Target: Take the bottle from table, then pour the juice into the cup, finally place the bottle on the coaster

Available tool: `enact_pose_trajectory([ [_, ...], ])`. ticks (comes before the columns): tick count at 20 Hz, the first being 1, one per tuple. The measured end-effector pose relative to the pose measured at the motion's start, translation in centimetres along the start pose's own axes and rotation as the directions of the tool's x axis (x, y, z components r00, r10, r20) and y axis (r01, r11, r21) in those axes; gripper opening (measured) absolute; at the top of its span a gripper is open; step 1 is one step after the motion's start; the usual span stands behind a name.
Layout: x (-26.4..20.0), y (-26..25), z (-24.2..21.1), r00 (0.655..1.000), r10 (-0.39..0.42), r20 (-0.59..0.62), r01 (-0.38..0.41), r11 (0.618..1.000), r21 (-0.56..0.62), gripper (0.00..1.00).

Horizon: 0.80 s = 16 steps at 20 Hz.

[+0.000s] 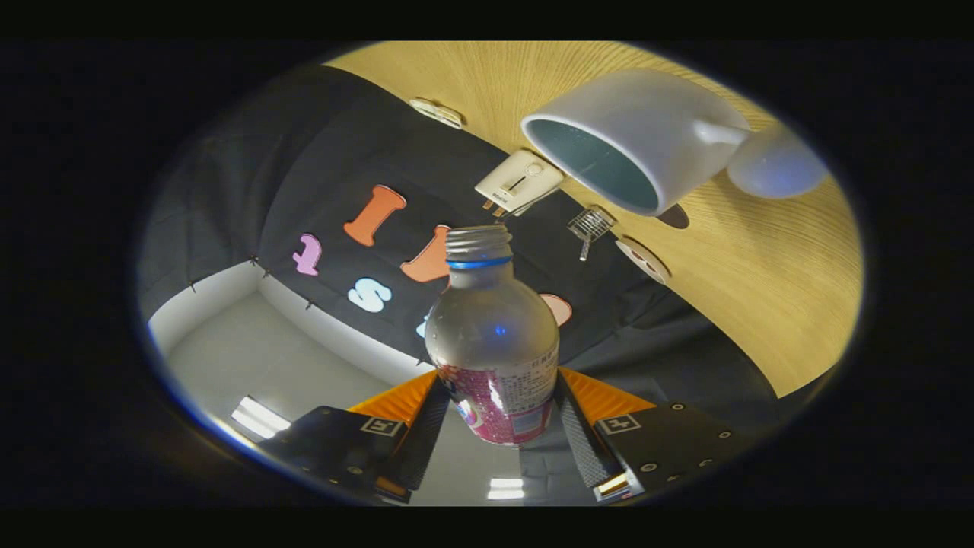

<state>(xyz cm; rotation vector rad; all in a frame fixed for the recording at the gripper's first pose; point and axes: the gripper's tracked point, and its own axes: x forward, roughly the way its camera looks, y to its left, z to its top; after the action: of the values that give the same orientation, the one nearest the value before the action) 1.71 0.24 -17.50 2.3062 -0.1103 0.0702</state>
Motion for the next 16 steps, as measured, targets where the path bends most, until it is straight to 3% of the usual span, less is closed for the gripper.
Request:
enact_pose_trajectory([
  [16, 0.5, -1.1, -1.1, 0.999, -0.031, -0.005, 0.031, 0.999, -0.016, 0.77],
])
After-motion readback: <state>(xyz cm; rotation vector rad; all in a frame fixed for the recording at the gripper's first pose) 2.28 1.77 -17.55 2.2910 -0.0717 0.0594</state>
